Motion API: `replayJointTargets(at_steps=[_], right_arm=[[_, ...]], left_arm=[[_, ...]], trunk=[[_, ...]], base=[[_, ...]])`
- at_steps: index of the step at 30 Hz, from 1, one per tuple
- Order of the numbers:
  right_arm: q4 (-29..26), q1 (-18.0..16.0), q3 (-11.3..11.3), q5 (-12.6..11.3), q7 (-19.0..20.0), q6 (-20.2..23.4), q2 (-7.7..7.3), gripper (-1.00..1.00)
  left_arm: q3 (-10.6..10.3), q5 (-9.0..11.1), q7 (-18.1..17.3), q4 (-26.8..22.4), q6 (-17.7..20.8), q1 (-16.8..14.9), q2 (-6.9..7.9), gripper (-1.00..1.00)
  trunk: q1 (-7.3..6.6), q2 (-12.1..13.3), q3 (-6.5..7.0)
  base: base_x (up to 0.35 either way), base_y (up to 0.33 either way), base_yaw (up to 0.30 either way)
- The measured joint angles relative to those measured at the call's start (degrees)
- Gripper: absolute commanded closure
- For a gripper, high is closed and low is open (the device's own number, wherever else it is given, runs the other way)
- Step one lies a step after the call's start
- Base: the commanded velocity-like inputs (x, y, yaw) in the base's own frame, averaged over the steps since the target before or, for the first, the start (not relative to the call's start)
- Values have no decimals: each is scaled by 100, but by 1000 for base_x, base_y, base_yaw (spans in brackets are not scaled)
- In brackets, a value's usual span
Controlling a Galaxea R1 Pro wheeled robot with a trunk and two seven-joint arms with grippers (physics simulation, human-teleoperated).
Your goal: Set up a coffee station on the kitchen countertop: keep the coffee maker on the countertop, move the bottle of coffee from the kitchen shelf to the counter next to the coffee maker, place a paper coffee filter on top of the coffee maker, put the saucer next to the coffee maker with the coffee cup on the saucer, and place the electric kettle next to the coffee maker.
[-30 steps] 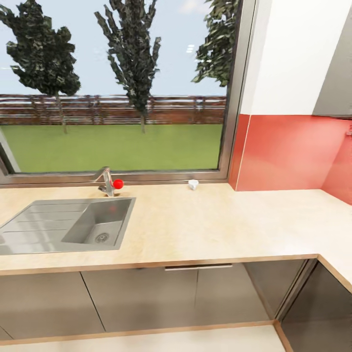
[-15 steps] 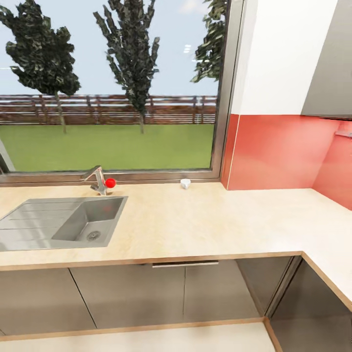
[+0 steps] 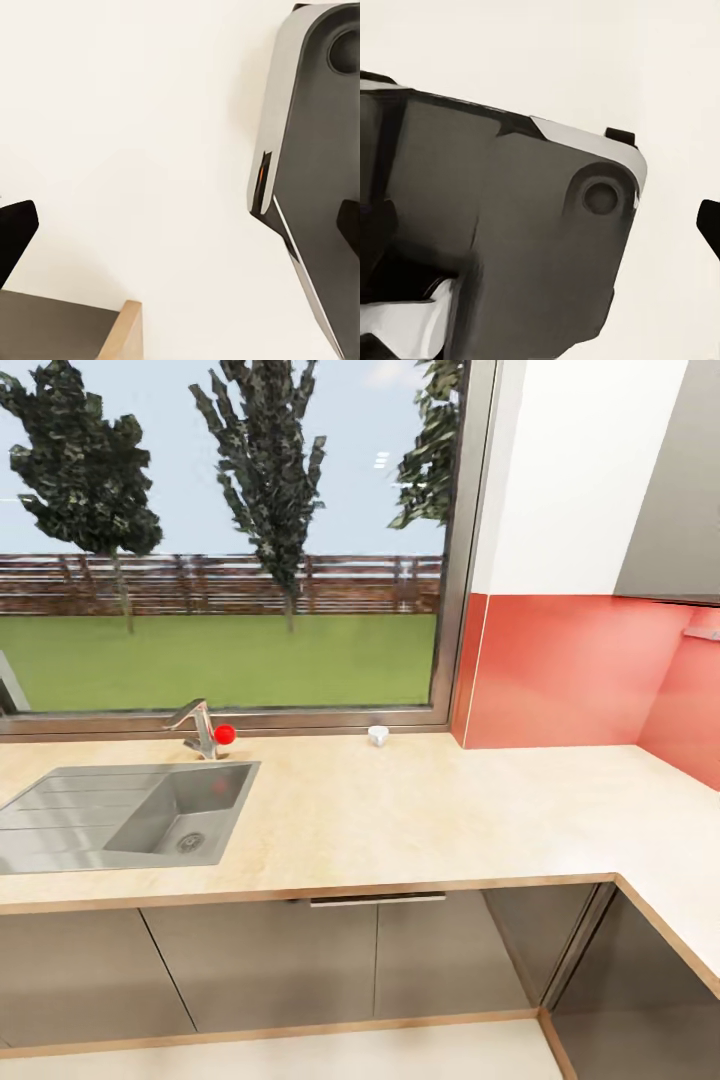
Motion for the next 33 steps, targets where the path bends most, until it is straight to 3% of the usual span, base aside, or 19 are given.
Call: replayJointTargets(at_steps=[4,8,11,15,19,22,28,33], right_arm=[[-382,-17,-5,-2,-124,-692,24,-100],[-753,-94,-4,-6,-564,-1381,85,-100],[-997,-125,-4,-2,-1040,-1834,246,-100],[-1117,-177,-16,-25,-1595,-2706,620,-100],[-1143,-278,-17,-48,-1777,-3317,882,-100],[-1150,-412,-25,-53,-1804,-3705,989,-100],[-1360,-766,-36,-61,-1876,-4189,1056,-100],[-1741,-969,-41,-51,-2477,-4378,1054,-100]], left_arm=[[-1,4,4,0,0,-8,36,-100],[-2,0,7,0,4,-16,41,-100],[-2,-1,11,0,10,-23,52,-100],[-3,-13,14,1,18,-28,47,-100],[-11,-33,14,2,56,-29,54,-100],[-6,-28,14,6,72,-29,60,-100],[-32,-43,13,6,29,-29,28,-100],[-47,-52,13,3,12,-30,5,-100]], trunk=[[0,0,0],[0,0,0],[0,0,0],[0,0,0],[0,0,0],[0,0,0],[0,0,0],[0,1,0]], base=[[0,0,0],[0,0,0],[0,0,0],[0,0,0],[0,0,0],[0,0,0],[0,0,0],[-17,0,0]])
